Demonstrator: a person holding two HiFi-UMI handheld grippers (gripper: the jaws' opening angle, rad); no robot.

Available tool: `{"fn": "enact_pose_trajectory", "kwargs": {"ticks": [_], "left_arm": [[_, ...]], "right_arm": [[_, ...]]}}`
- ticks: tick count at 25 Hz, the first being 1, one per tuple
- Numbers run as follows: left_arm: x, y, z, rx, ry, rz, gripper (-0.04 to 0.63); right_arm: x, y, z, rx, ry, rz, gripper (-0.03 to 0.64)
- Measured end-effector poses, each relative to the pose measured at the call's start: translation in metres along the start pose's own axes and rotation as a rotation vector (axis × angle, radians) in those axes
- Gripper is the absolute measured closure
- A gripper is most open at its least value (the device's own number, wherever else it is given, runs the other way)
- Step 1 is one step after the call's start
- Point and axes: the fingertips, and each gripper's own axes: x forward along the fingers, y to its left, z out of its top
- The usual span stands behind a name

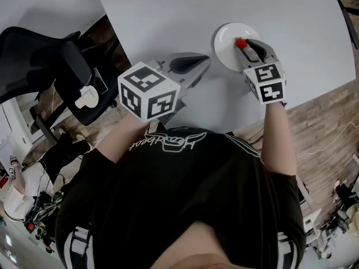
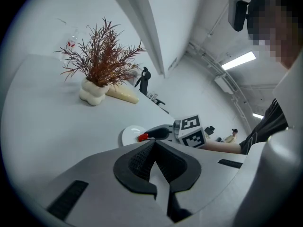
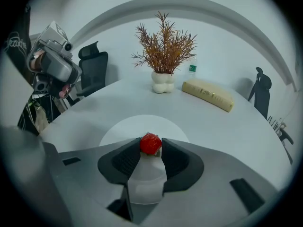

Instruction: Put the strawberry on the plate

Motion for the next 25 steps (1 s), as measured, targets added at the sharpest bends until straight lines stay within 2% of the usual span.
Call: {"fn": "enact_pose_trajectory", "kwargs": {"ticks": [16, 25], "left_arm": [[-0.008, 0.009, -0.003, -0.016, -0.015, 0.025, 0.589], [-0.011, 0.009, -0.004, -0.024, -0.019, 0.036, 0.589]], "right_arm": [[0.003, 0.0, -0.001, 0.001, 0.02, -0.014, 0.489], [0.001, 0.002, -0.003, 0.008, 0.027, 0.008, 0.483]]}}
